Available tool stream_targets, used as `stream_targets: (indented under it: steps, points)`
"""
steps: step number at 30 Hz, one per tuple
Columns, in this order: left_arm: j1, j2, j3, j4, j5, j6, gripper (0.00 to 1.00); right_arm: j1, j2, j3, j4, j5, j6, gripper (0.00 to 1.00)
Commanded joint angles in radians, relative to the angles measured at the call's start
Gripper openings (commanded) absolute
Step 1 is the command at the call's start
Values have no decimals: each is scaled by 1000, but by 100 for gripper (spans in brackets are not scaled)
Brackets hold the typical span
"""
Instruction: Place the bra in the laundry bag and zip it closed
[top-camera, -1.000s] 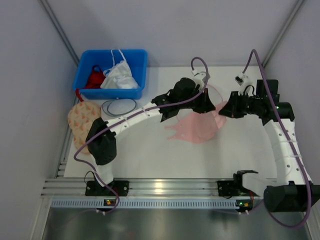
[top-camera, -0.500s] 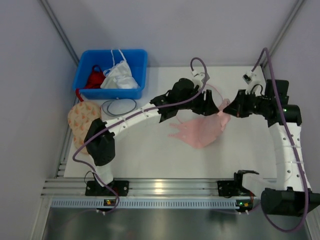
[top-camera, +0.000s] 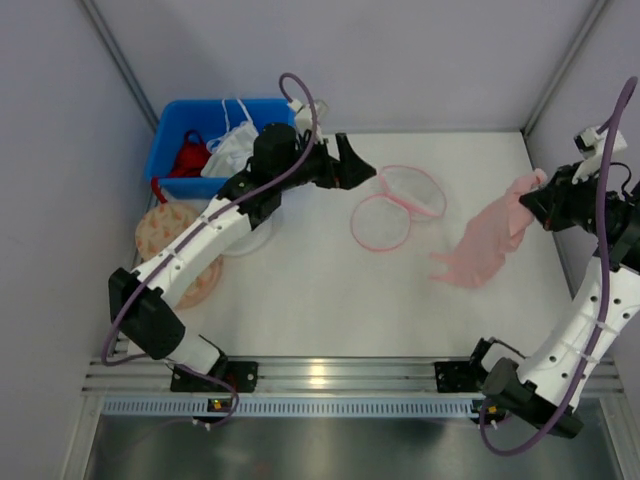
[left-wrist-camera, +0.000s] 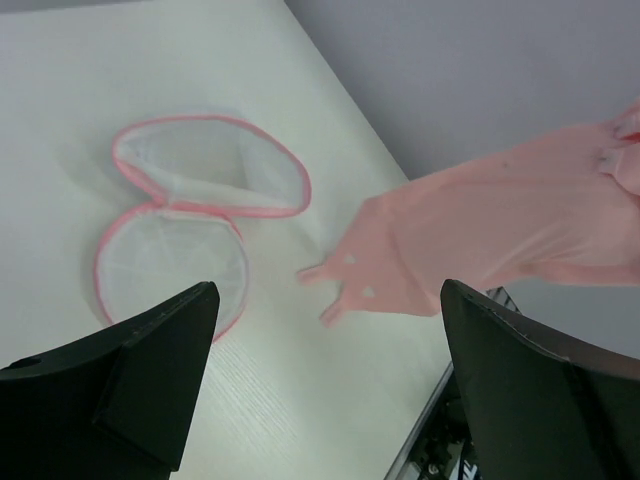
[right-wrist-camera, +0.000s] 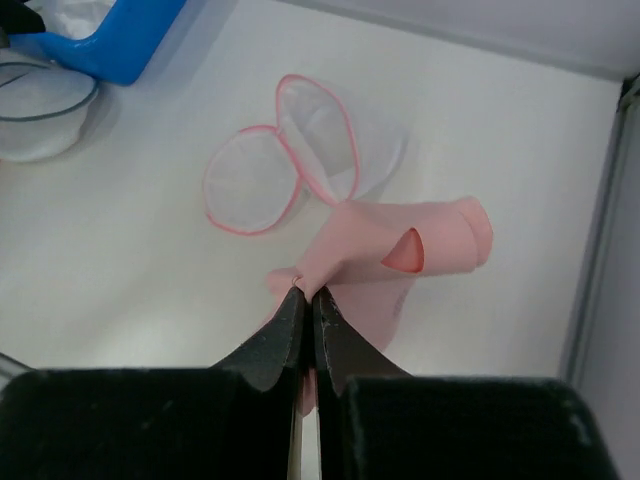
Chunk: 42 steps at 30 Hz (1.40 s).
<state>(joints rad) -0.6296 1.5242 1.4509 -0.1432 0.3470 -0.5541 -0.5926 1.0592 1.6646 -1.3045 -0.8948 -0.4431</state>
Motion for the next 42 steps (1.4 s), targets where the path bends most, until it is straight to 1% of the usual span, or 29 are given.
stream_targets:
  steps: [1,2,4,7,8,9,10,11,12,13,14,15,16,17,19,20,22,23,26,28,34,35,36,37,38,39,40,41,42]
  points:
    - [56,-67,-24,-16,9,40,98,-30,15,138,-190,-33,-135,0]
    - [68,-76,-33,-19,9,45,98,-30,21,179,-190,-47,-137,0]
    - [97,-102,-66,-22,12,60,98,-29,42,190,-191,-110,-128,0]
    - [126,-125,-98,-33,3,71,98,31,44,97,-124,-122,-47,0]
    - [136,-130,-107,-35,4,72,98,66,35,-8,-80,-110,-7,0]
    - [145,-142,-122,-38,4,72,98,124,0,-75,42,-99,67,0]
    - [165,-148,-130,-39,7,74,98,148,-23,-145,112,-90,113,0]
    - [174,-156,-141,-41,10,75,98,177,-47,-290,204,-70,169,0]
    - [185,-173,-162,-48,10,77,98,248,-85,-355,337,-26,269,0]
    - [203,-182,-173,-52,12,77,98,292,-97,-412,405,-1,311,0]
    - [211,-190,-185,-62,17,85,98,391,-105,-504,459,22,354,0]
    - [220,-211,-208,-68,18,89,98,442,-111,-541,505,64,427,0]
    - [234,-222,-221,-76,17,91,98,488,-113,-605,604,88,475,0]
    - [243,-234,-236,-84,21,98,98,576,-107,-630,643,108,524,0]
    - [266,-269,-277,-97,23,105,98,681,-82,-689,745,177,561,0]
    - [272,-282,-293,-102,23,114,98,768,-68,-704,779,197,593,0]
    - [294,-309,-337,-117,17,118,98,851,-18,-748,885,256,627,0]
    - [301,-320,-351,-124,17,118,98,922,13,-769,930,269,674,0]
    - [343,-348,-397,-142,35,115,98,1000,82,-828,1071,296,771,0]
    - [376,-364,-431,-142,47,112,98,1033,125,-842,1123,312,810,0]
    - [433,-412,-483,-144,69,123,98,1177,340,-760,1263,329,934,0]
    - [438,-427,-497,-147,69,126,98,1210,398,-741,1281,324,969,3]
    - [441,-435,-504,-147,70,132,98,1228,427,-723,1295,313,983,29]
    - [441,-443,-511,-148,75,138,98,1238,450,-679,1295,297,994,36]
    - [442,-453,-521,-157,75,155,98,1248,487,-652,1292,271,989,49]
    - [442,-455,-524,-162,76,164,98,1248,495,-625,1260,270,966,53]
    - [444,-457,-527,-171,83,174,98,1246,496,-573,1179,272,930,56]
    - [444,-450,-534,-179,90,189,98,1231,483,-559,1138,270,856,57]
    - [444,-447,-538,-179,101,195,98,1214,467,-554,1110,267,828,57]
